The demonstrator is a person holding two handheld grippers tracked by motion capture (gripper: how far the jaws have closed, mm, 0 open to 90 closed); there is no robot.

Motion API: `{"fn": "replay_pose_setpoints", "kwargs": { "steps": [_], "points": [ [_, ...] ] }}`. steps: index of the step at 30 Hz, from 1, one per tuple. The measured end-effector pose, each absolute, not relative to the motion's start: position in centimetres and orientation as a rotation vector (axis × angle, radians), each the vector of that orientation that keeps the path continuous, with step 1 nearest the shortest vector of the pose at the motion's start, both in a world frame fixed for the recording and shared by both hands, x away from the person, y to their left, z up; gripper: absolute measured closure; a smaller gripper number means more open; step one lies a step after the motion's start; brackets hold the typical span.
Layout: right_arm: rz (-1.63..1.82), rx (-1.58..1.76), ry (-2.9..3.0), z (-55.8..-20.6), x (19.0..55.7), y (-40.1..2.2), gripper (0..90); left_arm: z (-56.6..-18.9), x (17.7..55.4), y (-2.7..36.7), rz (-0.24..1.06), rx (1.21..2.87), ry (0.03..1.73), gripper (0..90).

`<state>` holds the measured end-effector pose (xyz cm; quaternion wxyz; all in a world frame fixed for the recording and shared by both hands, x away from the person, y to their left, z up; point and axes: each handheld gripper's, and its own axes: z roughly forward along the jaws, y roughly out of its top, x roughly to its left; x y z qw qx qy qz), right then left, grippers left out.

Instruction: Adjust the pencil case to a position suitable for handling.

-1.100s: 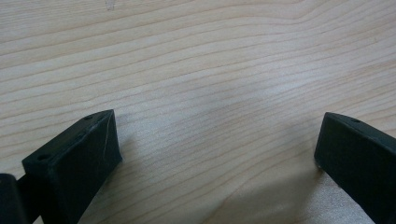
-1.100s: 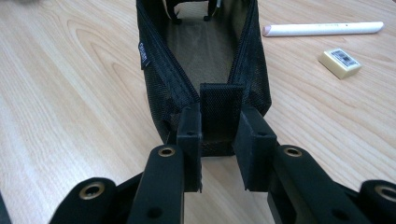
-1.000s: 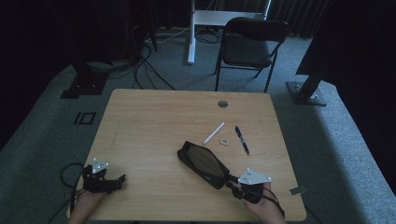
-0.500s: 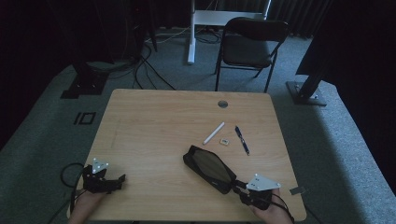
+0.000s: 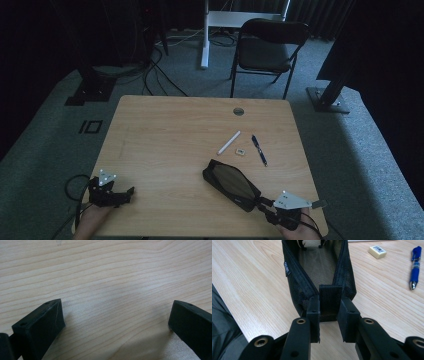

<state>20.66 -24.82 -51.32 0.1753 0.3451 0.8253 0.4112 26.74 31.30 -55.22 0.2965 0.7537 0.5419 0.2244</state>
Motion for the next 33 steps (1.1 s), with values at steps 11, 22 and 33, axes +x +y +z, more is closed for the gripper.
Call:
{"fn": "replay_pose_setpoints", "kwargs": {
  "steps": [11,22,33],
  "points": [
    [1.181,0.987,2.348,-51.3,20.5,-25.5,66.9,-55.2,26.7,31.3,0.597,2.004,1.442,0.2],
    [1.33,1.043,2.202,-49.3,21.3,-26.8,53.3,-55.2,26.7,31.3,0.597,2.004,1.441,0.2],
    [1.419,1.104,2.075,-48.1,22.3,-27.6,46.1,-55.2,26.7,31.3,0.597,2.004,1.441,0.2]
  ]
}}
